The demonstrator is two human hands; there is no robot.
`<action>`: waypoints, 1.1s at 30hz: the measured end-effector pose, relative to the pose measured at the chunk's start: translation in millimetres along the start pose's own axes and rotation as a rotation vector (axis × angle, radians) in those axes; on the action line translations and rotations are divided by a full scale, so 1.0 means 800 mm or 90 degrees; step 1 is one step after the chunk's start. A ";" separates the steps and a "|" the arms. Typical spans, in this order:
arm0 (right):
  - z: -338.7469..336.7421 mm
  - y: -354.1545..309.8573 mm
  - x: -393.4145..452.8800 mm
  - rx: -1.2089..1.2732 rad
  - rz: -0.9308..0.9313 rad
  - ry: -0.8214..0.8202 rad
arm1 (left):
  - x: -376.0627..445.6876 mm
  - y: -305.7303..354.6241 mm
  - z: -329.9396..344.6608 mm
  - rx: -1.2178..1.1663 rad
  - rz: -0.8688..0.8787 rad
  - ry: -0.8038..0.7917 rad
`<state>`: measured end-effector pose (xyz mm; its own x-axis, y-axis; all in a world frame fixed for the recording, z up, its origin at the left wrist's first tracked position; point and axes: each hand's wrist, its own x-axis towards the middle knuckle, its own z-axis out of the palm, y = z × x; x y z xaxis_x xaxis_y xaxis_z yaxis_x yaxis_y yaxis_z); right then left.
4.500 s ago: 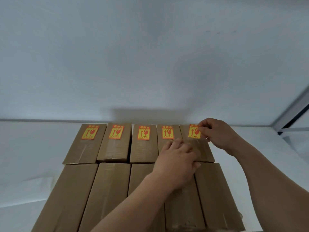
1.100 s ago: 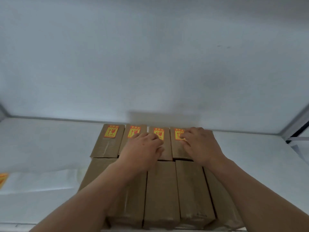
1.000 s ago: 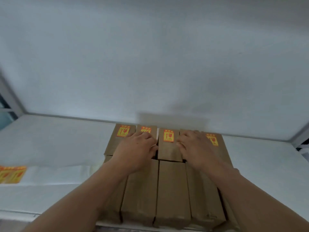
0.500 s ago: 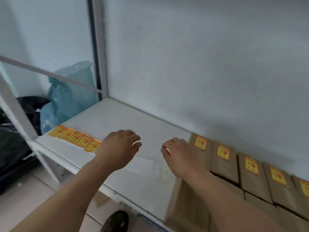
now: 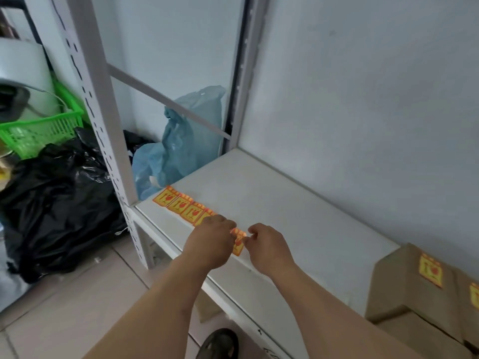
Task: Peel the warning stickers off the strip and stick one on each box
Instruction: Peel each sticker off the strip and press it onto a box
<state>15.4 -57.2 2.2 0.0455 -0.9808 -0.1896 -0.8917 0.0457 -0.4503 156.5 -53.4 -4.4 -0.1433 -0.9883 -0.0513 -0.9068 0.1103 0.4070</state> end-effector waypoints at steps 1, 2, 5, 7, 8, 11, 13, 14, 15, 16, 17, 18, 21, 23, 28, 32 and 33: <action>0.005 -0.001 0.004 0.005 0.016 -0.001 | 0.000 -0.004 0.003 0.001 -0.008 -0.011; 0.009 0.000 0.006 0.007 0.029 0.001 | 0.000 -0.006 0.006 0.003 -0.015 -0.022; 0.019 0.001 0.007 0.003 0.056 0.021 | -0.002 -0.008 0.014 0.060 0.002 -0.033; 0.022 -0.001 0.006 -0.004 0.066 0.043 | -0.003 -0.009 0.016 0.062 -0.005 -0.030; 0.023 -0.002 0.006 -0.008 0.068 0.056 | -0.003 -0.010 0.016 0.057 -0.009 -0.029; 0.023 -0.003 0.005 -0.020 0.066 0.075 | -0.004 -0.010 0.017 0.049 -0.015 -0.036; 0.021 -0.003 0.002 -0.034 0.057 0.071 | -0.003 -0.011 0.016 0.039 -0.017 -0.051; 0.020 -0.003 0.001 -0.035 0.055 0.070 | -0.002 -0.012 0.015 0.034 -0.017 -0.061; 0.019 -0.003 0.001 -0.027 0.059 0.069 | -0.002 -0.013 0.013 0.025 -0.017 -0.069; 0.018 -0.003 0.001 -0.014 0.067 0.068 | -0.003 -0.013 0.012 0.012 -0.019 -0.077; 0.016 -0.002 0.001 0.003 0.079 0.065 | -0.005 -0.013 0.010 0.001 -0.020 -0.080; 0.014 -0.001 0.002 0.025 0.092 0.061 | -0.007 -0.013 0.008 -0.001 -0.019 -0.084; 0.006 0.005 0.000 0.093 0.118 0.056 | -0.013 -0.009 0.001 0.046 0.020 -0.093; -0.003 0.009 -0.005 0.117 0.123 0.056 | -0.014 -0.005 -0.002 0.060 0.042 -0.102; -0.035 0.025 -0.032 0.171 0.117 0.074 | -0.016 0.006 -0.010 0.008 -0.008 -0.088; -0.079 0.048 -0.071 0.128 0.072 0.101 | -0.028 0.053 -0.027 0.051 0.092 -0.037; -0.091 0.057 -0.081 0.109 0.064 0.110 | -0.033 0.069 -0.031 0.058 0.120 -0.029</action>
<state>-60.6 -5.1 57.3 -0.1303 -0.9869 -0.0952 -0.7977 0.1614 -0.5810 120.4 -23.6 42.3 -0.3299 -0.9437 -0.0233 -0.8939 0.3044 0.3291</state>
